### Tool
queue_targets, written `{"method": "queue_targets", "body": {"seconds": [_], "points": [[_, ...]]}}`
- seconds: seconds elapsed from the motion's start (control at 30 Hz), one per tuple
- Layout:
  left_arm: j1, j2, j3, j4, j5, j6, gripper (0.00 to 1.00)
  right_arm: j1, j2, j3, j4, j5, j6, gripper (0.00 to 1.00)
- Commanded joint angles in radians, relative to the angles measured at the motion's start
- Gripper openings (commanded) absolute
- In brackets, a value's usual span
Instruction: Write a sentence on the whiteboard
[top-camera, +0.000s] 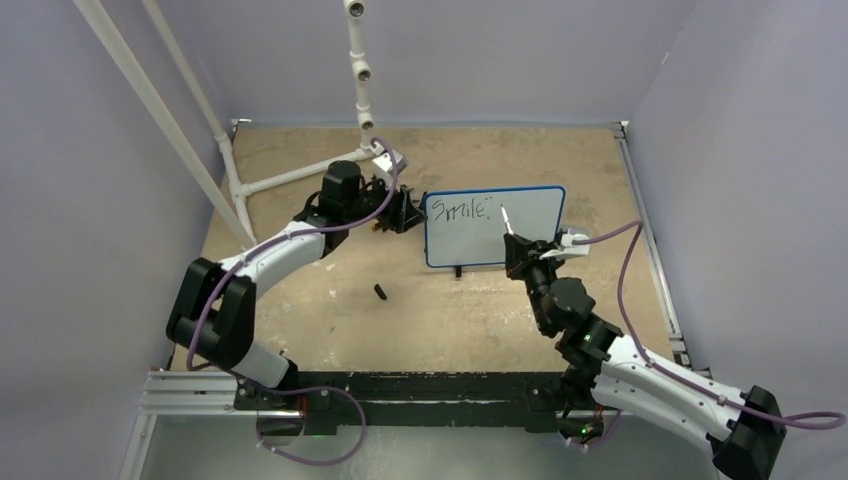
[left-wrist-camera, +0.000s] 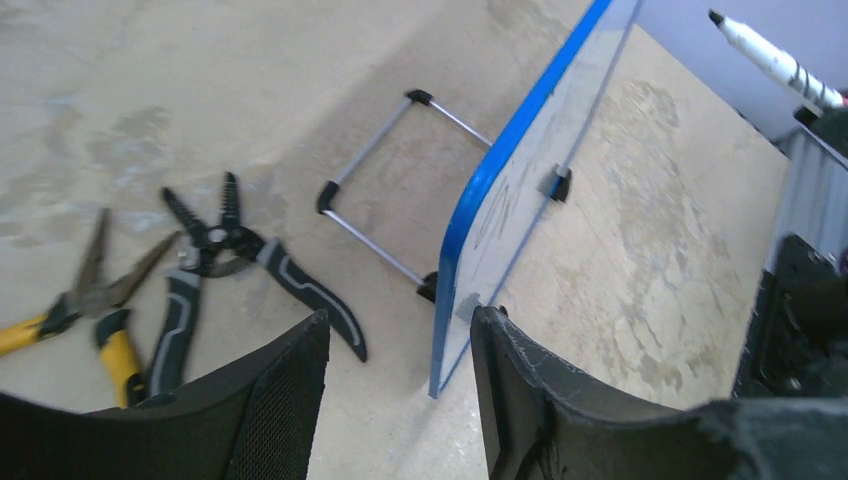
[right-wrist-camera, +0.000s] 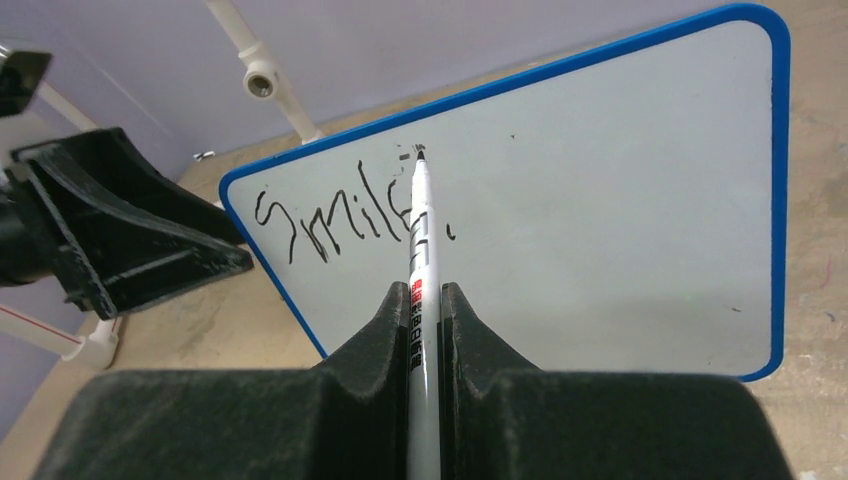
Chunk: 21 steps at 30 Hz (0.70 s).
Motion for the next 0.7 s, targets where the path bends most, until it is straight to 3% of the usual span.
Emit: {"method": "queue_targets", "body": {"seconds": [0.0, 0.13, 0.33, 0.5, 0.67], "points": [[-0.023, -0.145, -0.026, -0.035, -0.289, -0.042, 0.53, 0.001, -0.036, 0.053, -0.024, -0.017, -0.066, 0.00], [-0.101, -0.241, -0.046, -0.108, -0.528, -0.127, 0.53, 0.000, -0.064, 0.059, -0.033, -0.021, -0.074, 0.00], [-0.322, -0.277, -0.100, -0.123, -0.756, -0.340, 0.51, 0.000, -0.091, 0.058, -0.028, -0.016, -0.079, 0.00], [-0.472, -0.190, -0.097, -0.082, -0.850, -0.433, 0.50, -0.001, -0.125, 0.053, -0.032, 0.000, -0.079, 0.00], [-0.514, -0.035, -0.062, -0.056, -0.869, -0.466, 0.51, -0.001, -0.160, 0.046, -0.036, 0.011, -0.076, 0.00]]}}
